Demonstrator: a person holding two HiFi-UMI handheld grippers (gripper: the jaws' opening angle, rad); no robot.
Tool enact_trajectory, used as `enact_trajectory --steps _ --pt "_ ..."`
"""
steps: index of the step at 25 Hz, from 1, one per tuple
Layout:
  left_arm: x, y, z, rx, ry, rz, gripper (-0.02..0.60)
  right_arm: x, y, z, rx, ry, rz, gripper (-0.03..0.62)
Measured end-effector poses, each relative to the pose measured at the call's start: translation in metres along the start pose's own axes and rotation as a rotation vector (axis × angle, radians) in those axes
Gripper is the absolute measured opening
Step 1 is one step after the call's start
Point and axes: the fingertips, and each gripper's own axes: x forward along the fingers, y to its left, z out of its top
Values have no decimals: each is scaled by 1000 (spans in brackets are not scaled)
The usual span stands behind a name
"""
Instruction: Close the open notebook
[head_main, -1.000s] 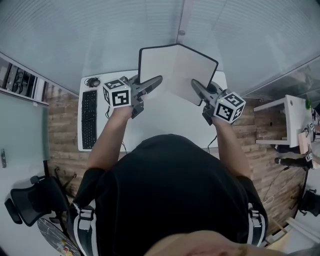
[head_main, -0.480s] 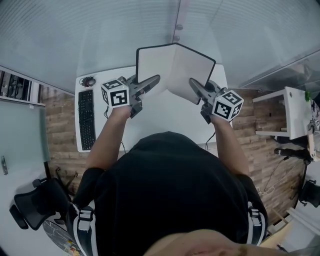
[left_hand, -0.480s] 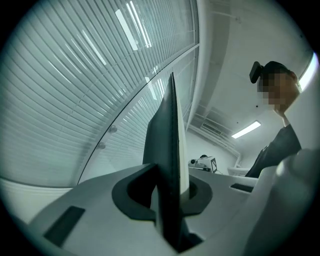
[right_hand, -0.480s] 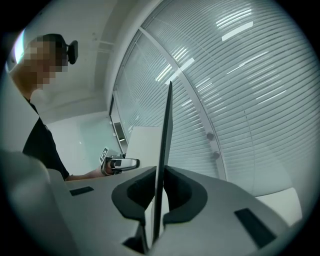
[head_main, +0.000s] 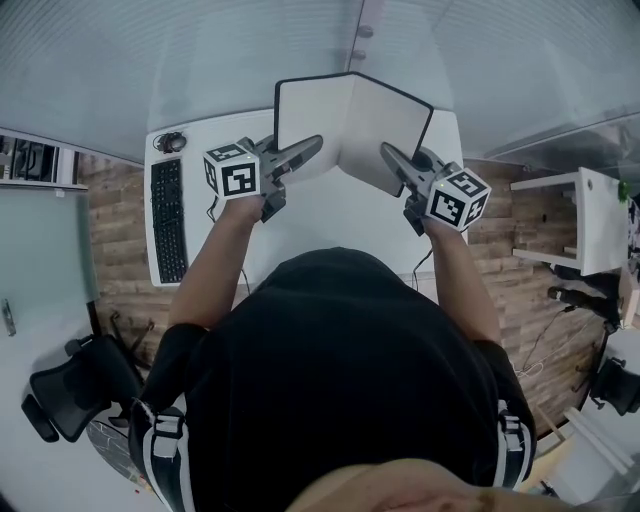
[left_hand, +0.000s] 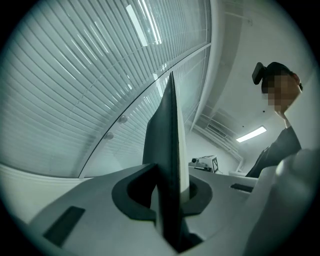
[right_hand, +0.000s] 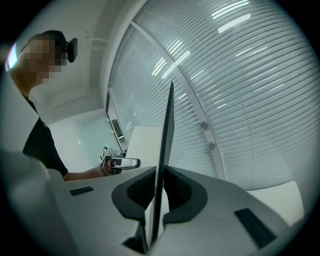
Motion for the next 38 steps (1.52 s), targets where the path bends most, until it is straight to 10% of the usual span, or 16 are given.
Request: enact_trajectory --steps 38 --pt "3 139 -97 -275 102 121 67 83 -92 -120 220 221 -38 55"
